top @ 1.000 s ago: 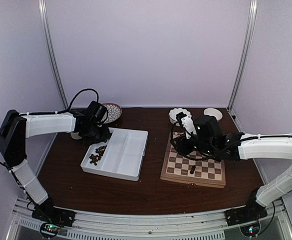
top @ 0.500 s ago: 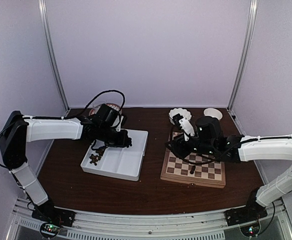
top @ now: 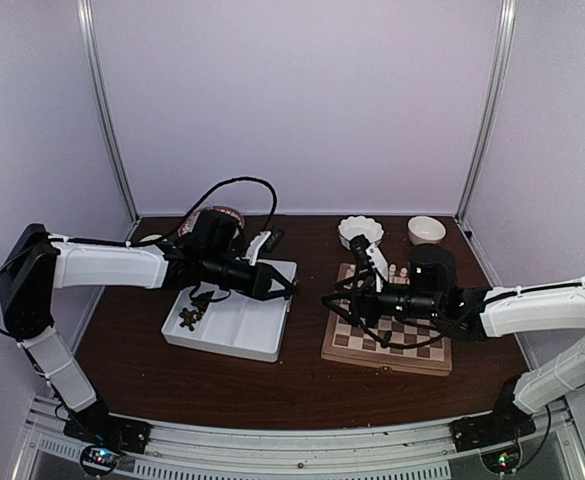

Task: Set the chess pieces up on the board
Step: Pass from the left arm to the right

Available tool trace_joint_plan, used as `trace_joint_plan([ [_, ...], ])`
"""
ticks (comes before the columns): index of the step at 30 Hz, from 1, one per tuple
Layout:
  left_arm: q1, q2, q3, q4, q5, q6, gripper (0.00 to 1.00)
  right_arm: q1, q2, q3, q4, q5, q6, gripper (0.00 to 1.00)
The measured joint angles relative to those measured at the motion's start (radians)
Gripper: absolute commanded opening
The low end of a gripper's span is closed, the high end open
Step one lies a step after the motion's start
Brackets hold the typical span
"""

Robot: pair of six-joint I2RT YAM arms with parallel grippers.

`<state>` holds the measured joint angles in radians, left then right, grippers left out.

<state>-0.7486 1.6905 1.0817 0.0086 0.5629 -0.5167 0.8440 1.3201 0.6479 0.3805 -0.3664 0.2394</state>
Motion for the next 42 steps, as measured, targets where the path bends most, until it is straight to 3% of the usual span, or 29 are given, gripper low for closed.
trace_joint_plan([
  [11,-0.068,-0.056,-0.011,0.074,0.126,0.055,0.06,-0.005,-0.013,-0.034,0.119,-0.089,0.02,0.61],
  [16,-0.103,-0.064,-0.011,0.088,0.18,0.085,0.06,-0.005,-0.016,-0.043,0.148,-0.123,0.015,0.66],
  [28,-0.113,-0.088,-0.024,0.14,0.247,0.085,0.06,-0.005,-0.024,-0.051,0.191,-0.243,-0.004,0.69],
  [34,-0.113,-0.109,-0.035,0.179,0.27,0.073,0.06,-0.005,-0.024,-0.051,0.222,-0.294,0.003,0.57],
  [38,-0.113,-0.113,-0.036,0.198,0.286,0.064,0.06,-0.005,-0.024,-0.051,0.234,-0.316,0.011,0.54],
  [42,-0.113,-0.113,-0.039,0.209,0.298,0.054,0.06,-0.005,-0.023,-0.051,0.24,-0.329,0.021,0.36],
])
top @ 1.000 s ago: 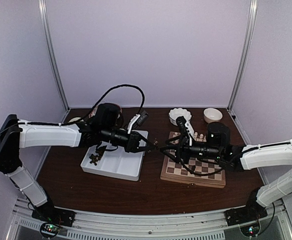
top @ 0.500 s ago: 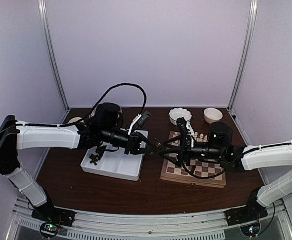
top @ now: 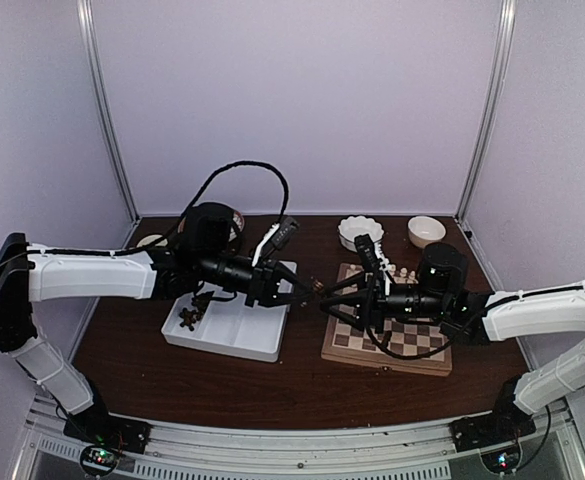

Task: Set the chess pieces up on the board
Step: Pass from the left arm to the right, then place the queen in the storage box.

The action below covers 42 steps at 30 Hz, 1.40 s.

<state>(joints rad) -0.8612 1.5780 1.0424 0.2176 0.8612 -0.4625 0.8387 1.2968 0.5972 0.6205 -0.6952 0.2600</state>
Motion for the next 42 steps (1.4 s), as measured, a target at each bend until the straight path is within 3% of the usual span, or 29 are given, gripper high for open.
trace_joint_plan([
  [4,0.0,0.0,-0.002,0.013,0.013,-0.009,0.06,0.0,0.001,0.0,0.006,-0.008,0.004,0.33],
  [16,0.0,-0.001,-0.004,0.021,0.01,-0.01,0.06,0.0,0.001,0.0,0.012,-0.012,0.011,0.02],
  [24,0.013,-0.023,-0.006,-0.046,-0.095,0.0,0.03,0.0,-0.006,0.0,-0.071,0.107,-0.01,0.0],
  [29,0.082,-0.045,-0.005,-0.17,-0.27,-0.005,0.04,-0.005,-0.008,0.004,-0.155,0.247,-0.029,0.0],
  [35,0.12,-0.024,0.067,-0.479,-0.67,0.027,0.04,-0.006,-0.006,0.025,-0.229,0.354,-0.047,0.0],
  [42,0.12,0.12,0.107,-0.61,-0.814,0.047,0.04,-0.006,0.005,0.046,-0.272,0.39,-0.055,0.0],
])
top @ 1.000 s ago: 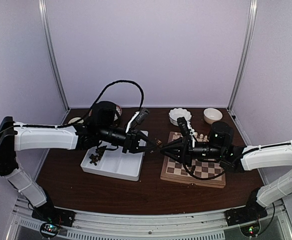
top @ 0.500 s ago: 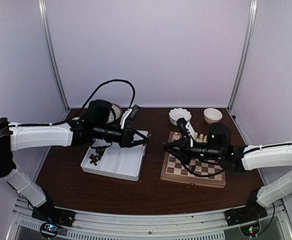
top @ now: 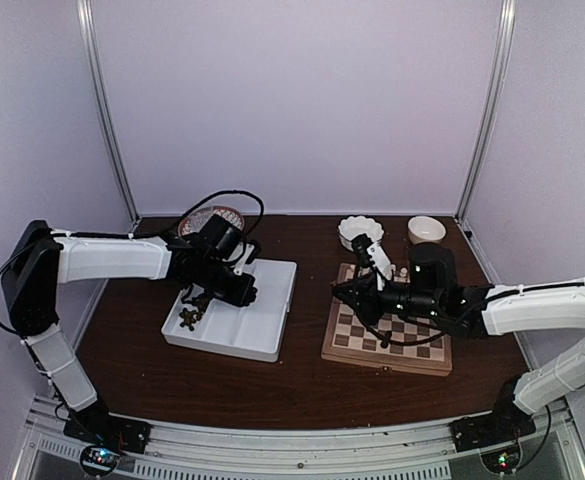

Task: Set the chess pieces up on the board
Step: Place the queen in the storage box.

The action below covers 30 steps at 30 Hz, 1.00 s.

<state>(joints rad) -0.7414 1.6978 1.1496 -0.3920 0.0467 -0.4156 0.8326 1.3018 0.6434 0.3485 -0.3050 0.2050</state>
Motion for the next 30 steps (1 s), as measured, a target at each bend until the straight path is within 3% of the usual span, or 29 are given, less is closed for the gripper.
trace_joint_plan([
  [8,0.0,0.119,0.049,-0.045,0.001,0.006,0.12,0.0,0.094,0.093,-0.082,0.016,-0.004,0.0],
  [9,0.0,0.125,0.053,-0.047,0.003,0.006,0.16,0.0,0.104,0.098,-0.089,0.014,-0.004,0.01],
  [12,0.0,0.134,0.062,-0.05,0.019,0.009,0.43,0.0,0.128,0.106,-0.104,-0.006,-0.004,0.07],
  [15,0.0,0.115,0.044,-0.024,0.047,0.023,0.54,0.0,0.138,0.106,-0.105,-0.065,-0.005,0.09],
  [20,0.0,-0.03,-0.055,0.032,0.117,0.037,0.58,0.001,0.144,0.106,-0.09,-0.145,-0.008,0.08],
  [25,0.0,-0.209,-0.165,0.208,0.282,0.036,0.61,0.036,0.146,0.109,-0.091,-0.176,-0.05,0.08],
  [30,-0.023,-0.263,-0.212,0.359,0.429,0.013,0.62,0.108,0.144,0.117,-0.099,-0.165,-0.112,0.08],
])
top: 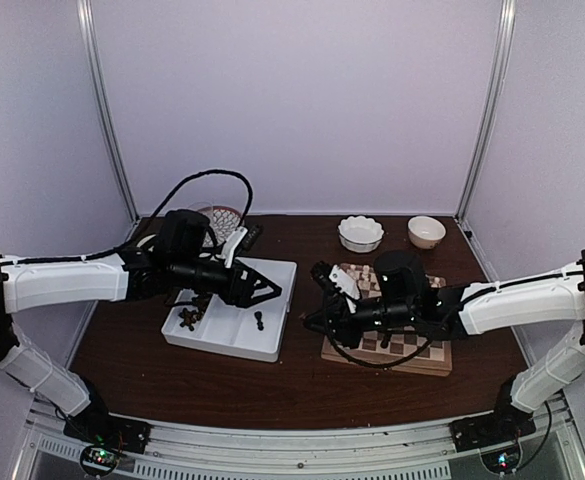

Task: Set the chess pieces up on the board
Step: Place the queen in the storage box, then pass from the right arm to the left

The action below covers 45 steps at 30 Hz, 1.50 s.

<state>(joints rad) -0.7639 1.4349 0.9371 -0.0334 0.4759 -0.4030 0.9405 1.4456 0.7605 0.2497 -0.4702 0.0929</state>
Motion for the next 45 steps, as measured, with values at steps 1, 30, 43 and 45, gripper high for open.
trace_joint_plan([
  [1,-0.009,-0.003,-0.005,0.019,0.018,-0.004,0.61,0.008,-0.002,0.0,-0.001,0.002,-0.011,0.08],
  [30,-0.08,0.202,0.006,0.332,0.199,-0.341,0.49,0.075,-0.076,-0.001,-0.06,0.27,-0.166,0.07],
  [43,-0.109,0.232,0.032,0.338,0.216,-0.364,0.35,0.105,-0.076,-0.001,-0.081,0.363,-0.2,0.07],
  [45,-0.111,0.238,0.038,0.34,0.218,-0.369,0.32,0.108,-0.076,0.0,-0.082,0.373,-0.202,0.07],
])
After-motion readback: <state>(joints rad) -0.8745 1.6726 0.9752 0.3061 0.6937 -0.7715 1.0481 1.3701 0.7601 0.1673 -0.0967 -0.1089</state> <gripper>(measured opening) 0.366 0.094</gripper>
